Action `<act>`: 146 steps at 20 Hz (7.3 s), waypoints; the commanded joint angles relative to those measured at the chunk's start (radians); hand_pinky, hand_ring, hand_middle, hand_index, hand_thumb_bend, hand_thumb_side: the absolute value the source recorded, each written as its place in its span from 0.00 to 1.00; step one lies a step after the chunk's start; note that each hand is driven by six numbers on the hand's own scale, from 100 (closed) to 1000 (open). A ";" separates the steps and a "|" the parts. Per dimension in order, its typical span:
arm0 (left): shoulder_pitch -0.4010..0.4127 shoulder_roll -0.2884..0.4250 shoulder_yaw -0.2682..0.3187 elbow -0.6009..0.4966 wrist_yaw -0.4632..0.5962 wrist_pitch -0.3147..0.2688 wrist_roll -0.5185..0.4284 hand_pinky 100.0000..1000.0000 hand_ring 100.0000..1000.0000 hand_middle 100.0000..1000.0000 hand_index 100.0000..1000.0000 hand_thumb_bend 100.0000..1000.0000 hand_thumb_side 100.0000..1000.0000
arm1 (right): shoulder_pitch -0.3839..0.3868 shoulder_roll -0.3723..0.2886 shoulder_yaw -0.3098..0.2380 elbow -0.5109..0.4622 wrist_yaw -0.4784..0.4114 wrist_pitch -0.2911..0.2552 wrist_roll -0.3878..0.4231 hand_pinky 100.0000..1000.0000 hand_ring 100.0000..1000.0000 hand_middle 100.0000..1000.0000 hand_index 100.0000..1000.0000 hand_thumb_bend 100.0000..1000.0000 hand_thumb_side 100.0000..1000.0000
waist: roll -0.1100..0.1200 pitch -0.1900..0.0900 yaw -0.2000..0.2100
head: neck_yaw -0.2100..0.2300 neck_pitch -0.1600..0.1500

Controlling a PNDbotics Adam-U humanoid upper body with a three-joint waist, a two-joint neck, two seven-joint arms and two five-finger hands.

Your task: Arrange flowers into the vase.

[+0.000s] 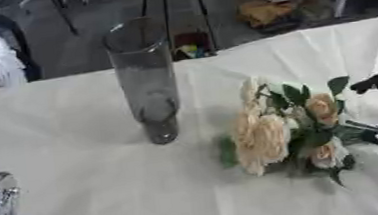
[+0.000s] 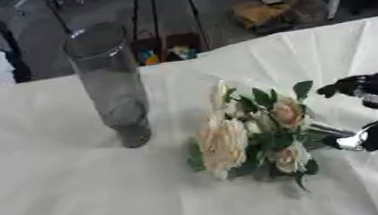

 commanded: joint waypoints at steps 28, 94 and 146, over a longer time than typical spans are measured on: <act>-0.013 -0.007 -0.007 -0.015 0.009 0.002 -0.006 0.68 0.80 0.87 0.92 0.21 1.00 | -0.103 0.018 0.042 0.183 0.032 -0.026 0.033 0.93 0.95 0.81 0.98 0.34 0.62 | 0.010 0.009 0.013 | -0.037 -0.035; -0.014 -0.016 -0.013 -0.015 0.027 0.024 -0.036 0.70 0.80 0.87 0.93 0.16 1.00 | -0.137 0.070 0.097 0.175 0.064 -0.013 -0.123 0.49 0.29 0.13 0.32 0.00 0.56 | 0.004 0.034 0.026 | -0.048 -0.054; -0.015 -0.011 -0.011 -0.015 0.021 0.048 -0.058 0.70 0.78 0.86 0.93 0.08 1.00 | -0.159 0.043 0.015 -0.048 -0.525 0.125 -0.607 0.00 0.00 0.00 0.00 0.00 0.73 | 0.003 0.031 0.024 | -0.034 -0.067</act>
